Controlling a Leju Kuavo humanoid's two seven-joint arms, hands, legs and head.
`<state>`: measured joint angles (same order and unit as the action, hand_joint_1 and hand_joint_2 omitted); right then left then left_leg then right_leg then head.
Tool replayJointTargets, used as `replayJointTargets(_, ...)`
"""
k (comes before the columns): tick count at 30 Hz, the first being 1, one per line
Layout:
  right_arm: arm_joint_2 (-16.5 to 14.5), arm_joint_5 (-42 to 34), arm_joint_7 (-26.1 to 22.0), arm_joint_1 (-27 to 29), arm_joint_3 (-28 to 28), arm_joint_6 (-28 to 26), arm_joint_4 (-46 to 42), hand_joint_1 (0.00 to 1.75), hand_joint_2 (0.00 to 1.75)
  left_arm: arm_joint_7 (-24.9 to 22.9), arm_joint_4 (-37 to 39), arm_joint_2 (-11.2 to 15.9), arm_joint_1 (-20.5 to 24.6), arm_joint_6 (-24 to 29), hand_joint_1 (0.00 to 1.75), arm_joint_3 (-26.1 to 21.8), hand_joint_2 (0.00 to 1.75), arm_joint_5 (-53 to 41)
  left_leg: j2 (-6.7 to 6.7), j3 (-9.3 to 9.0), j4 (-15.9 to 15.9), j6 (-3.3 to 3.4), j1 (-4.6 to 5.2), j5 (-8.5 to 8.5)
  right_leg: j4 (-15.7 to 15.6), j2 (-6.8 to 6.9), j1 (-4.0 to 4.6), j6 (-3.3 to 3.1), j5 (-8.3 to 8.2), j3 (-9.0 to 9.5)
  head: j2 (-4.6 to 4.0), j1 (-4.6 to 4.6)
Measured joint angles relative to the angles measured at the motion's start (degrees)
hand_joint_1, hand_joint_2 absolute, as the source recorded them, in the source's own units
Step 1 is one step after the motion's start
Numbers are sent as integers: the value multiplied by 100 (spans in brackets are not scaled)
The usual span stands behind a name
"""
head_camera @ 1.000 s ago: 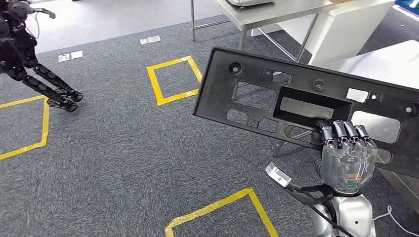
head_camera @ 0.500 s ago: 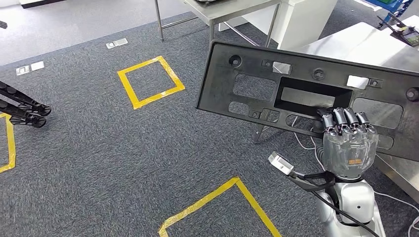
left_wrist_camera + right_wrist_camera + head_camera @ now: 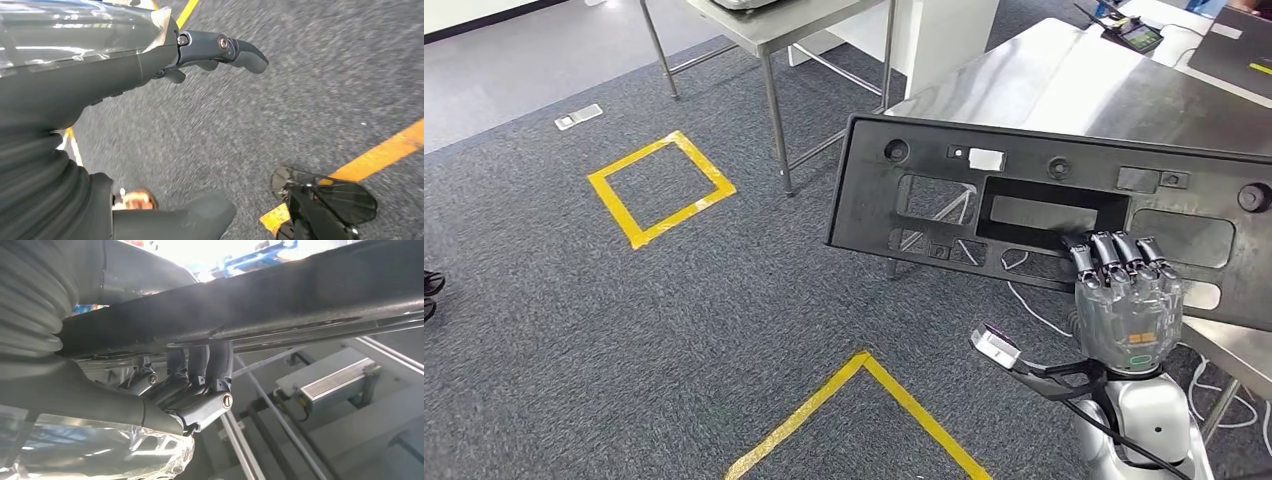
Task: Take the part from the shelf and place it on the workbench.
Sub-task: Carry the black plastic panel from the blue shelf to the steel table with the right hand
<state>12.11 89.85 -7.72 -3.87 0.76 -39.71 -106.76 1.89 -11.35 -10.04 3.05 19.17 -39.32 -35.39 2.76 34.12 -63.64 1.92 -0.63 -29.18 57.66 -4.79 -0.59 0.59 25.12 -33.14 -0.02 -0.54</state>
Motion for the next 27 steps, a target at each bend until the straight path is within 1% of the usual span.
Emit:
replayJointTargets(1,-15,0,-46,22,-41,0,-38,175,175,1,1,2,1,-1,0,0,175,-7,104,-128,283,13,0,100,8,-67,5,12,-7,-13,0,-3)
replayJointTargets(2,-31,0,-83,34,-76,-1,-58,175,175,-6,0,4,1,3,0,0,175,-13,168,-194,428,22,10,127,12,-128,7,34,-20,-37,0,-5)
replayJointTargets(3,-45,0,-117,45,-110,-1,-67,175,175,-16,0,6,3,11,0,0,175,-21,148,-208,462,29,28,116,7,-190,3,65,-39,-63,0,-5)
replayJointTargets(4,-57,0,-148,57,-149,-2,-73,175,175,-26,-1,4,6,25,0,0,175,-36,72,-213,484,51,40,138,-4,-248,0,103,-59,-103,0,-4)
replayJointTargets(5,-69,-1,-181,74,-195,-3,-77,175,175,-32,-1,3,10,39,0,0,175,-54,-1,-224,520,84,45,168,14,-217,-2,132,-60,-136,0,-4)
replayJointTargets(6,-83,-1,-214,87,-251,-4,-85,175,175,-29,-1,2,12,50,0,0,175,-80,-73,-231,560,122,42,199,90,-105,7,146,-17,-189,0,-10)
replayJointTargets(7,-102,-2,-253,96,-311,-5,-94,175,175,-15,-1,-1,12,56,0,1,175,-106,-149,-235,598,156,34,228,279,53,18,143,87,-291,0,-24)
replayJointTargets(8,-136,-2,-301,109,-377,-6,-106,175,175,13,-1,-1,10,55,0,2,175,-132,-225,-230,615,175,38,242,602,233,7,128,249,-433,0,-37)
replayJointTargets(9,-181,-2,-352,129,-446,-7,-119,175,175,51,-1,-1,5,49,0,3,175,-163,-300,-219,618,186,43,245,997,339,2,123,428,-623,0,-48)
replayJointTargets(10,-231,-2,-405,166,-513,-7,-133,175,175,95,-1,0,1,41,0,6,175,-192,-382,-208,616,189,48,246,1373,382,-12,134,573,-796,0,-55)
replayJointTargets(11,-281,-2,-453,213,-581,-7,-148,175,175,145,-1,1,-2,30,0,10,175,-221,-462,-199,615,188,51,245,1604,400,-26,165,645,-892,0,-55)
replayJointTargets(12,-324,-2,-492,258,-647,-7,-165,175,175,198,-1,1,-3,17,0,15,175,-242,-539,-195,614,185,50,243,1599,421,-39,216,623,-863,0,-56)
replayJointTargets(13,-364,-2,-525,293,-710,-7,-185,175,175,265,-1,1,-1,-6,0,19,175,-255,-612,-196,613,178,49,239,1355,466,-52,275,525,-710,0,-57)
replayJointTargets(14,-400,-2,-547,307,-760,-7,-201,175,175,355,-2,3,1,-43,0,21,175,-261,-684,-204,610,164,48,232,930,574,-64,328,388,-458,0,-58)
replayJointTargets(15,-434,-2,-562,297,-793,-7,-210,175,175,450,-3,14,5,-97,0,22,175,-273,-754,-211,604,141,62,217,508,725,-62,351,263,-210,0,-62)
replayJointTargets(16,-463,-2,-576,264,-809,-7,-208,175,175,533,-5,30,14,-171,0,24,175,-297,-822,-222,598,110,78,202,187,840,-44,339,166,-33,0,-61)
replayJointTargets(17,-487,-2,-590,219,-821,-7,-196,175,175,586,-7,61,30,-255,0,32,175,-345,-889,-236,593,77,95,188,4,913,-24,303,111,62,0,-57)
replayJointTargets(18,-510,-2,-609,179,-844,-8,-182,175,175,601,-9,93,53,-334,0,46,175,-407,-953,-250,593,46,107,177,-34,903,-2,255,91,66,0,-51)
replayJointTargets(19,-532,-2,-629,151,-878,-9,-171,175,175,589,-11,121,82,-400,0,66,175,-476,-1016,-267,594,15,103,169,-41,828,7,210,72,45,0,-46)
replayJointTargets(20,-552,-2,-630,144,-913,-10,-167,175,175,564,-15,157,111,-445,0,88,175,-555,-997,-273,576,-25,84,148,-51,759,-29,170,58,43,0,-43)
replayJointTargets(21,-569,-2,-606,146,-938,-12,-168,175,175,538,-19,181,131,-468,0,115,175,-626,-886,-253,505,-63,61,85,-63,694,-61,123,40,43,0,-37)
replayJointTargets(22,-580,-2,-563,152,-949,-14,-170,175,175,511,-23,207,142,-481,0,143,175,-695,-717,-185,332,-99,40,-41,-74,632,-91,71,21,45,0,-25)
replayJointTargets(23,-590,-2,-505,168,-948,-15,-172,175,175,486,-25,232,144,-490,0,170,175,-763,-512,-58,37,-127,20,-224,-79,573,-116,29,7,49,0,-11)
replayJointTargets(24,-597,-1,-452,192,-947,-15,-173,175,175,466,-25,252,140,-504,0,196,175,-821,-365,123,-364,-142,13,-438,-78,509,-105,-4,-2,41,0,1)
replayJointTargets(25,-602,-1,-412,228,-947,-15,-172,175,175,446,-25,270,131,-517,0,218,175,-866,-295,312,-765,-154,7,-610,-77,438,-94,-20,-7,36,0,7)
replayJointTargets(26,-607,0,-377,270,-947,-15,-170,175,175,429,-25,287,122,-530,0,238,175,-908,-267,451,-1046,-165,1,-686,-74,359,-86,-24,-10,35,0,8)
replayJointTargets(27,-609,0,-341,309,-946,-15,-169,175,175,406,-25,302,113,-542,0,260,175,-943,-260,502,-1128,-170,-9,-644,-70,288,-81,-27,-12,37,0,10)
